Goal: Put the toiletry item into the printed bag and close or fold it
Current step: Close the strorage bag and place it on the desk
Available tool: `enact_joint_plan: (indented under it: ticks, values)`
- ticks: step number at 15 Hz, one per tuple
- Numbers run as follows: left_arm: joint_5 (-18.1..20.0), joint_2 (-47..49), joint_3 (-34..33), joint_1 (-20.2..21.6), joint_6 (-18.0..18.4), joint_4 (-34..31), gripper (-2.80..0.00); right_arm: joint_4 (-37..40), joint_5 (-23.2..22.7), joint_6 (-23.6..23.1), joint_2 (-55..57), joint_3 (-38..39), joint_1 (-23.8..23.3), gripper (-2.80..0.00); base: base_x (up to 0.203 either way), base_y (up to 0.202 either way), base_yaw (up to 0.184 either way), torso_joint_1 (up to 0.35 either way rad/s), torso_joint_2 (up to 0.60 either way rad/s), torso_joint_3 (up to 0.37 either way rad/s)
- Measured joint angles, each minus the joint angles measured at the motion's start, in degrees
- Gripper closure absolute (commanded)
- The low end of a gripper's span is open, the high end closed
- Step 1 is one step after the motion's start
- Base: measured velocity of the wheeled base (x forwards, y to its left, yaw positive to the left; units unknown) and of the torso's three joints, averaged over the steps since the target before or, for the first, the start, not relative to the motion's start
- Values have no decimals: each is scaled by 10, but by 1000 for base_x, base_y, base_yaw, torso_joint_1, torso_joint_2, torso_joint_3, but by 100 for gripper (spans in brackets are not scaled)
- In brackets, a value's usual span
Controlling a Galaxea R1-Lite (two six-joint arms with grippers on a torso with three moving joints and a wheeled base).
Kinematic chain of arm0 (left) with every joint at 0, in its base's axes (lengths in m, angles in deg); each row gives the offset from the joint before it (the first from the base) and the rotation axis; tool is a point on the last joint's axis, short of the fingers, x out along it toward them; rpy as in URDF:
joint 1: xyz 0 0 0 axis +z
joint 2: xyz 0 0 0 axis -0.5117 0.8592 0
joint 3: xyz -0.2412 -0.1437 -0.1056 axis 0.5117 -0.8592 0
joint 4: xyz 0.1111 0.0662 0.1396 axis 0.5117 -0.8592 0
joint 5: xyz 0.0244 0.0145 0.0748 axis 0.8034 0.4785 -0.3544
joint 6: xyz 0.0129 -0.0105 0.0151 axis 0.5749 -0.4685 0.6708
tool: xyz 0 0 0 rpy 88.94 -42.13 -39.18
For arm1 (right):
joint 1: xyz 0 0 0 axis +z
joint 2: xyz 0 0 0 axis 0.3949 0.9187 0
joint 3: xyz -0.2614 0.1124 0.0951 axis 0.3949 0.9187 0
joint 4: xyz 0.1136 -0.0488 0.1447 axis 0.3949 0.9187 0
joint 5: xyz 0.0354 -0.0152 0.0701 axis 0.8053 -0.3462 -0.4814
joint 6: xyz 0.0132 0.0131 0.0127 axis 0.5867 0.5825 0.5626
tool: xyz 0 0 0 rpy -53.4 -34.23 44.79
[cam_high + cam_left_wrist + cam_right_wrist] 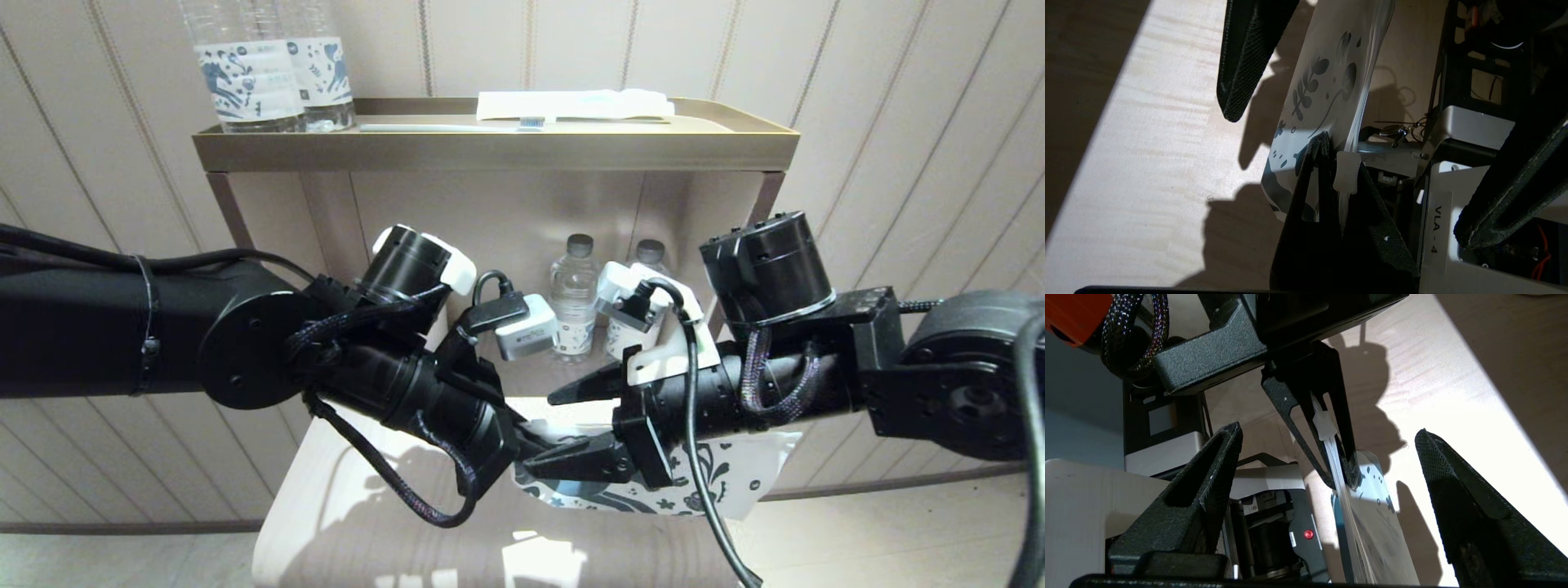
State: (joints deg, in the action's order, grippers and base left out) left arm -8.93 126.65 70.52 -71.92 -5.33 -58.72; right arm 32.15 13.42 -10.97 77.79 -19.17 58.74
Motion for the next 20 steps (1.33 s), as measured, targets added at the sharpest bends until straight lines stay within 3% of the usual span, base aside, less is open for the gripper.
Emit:
enact_joint_plan:
  ticks: [5, 6, 20]
  values:
    - [0, 0, -1, 0, 0, 0, 0, 0, 1, 1, 3, -4, 0, -280, 0, 0, 0, 0, 0, 0]
    - [0, 0, -1, -1, 0, 0, 0, 0, 1, 1, 3, -4, 0, 0, 0, 0, 0, 0, 0, 0]
    - [0, 1, -1, 0, 1, 1, 0, 0, -1, -1, 4, -2, 1, 0, 0, 0, 0, 0, 0, 0]
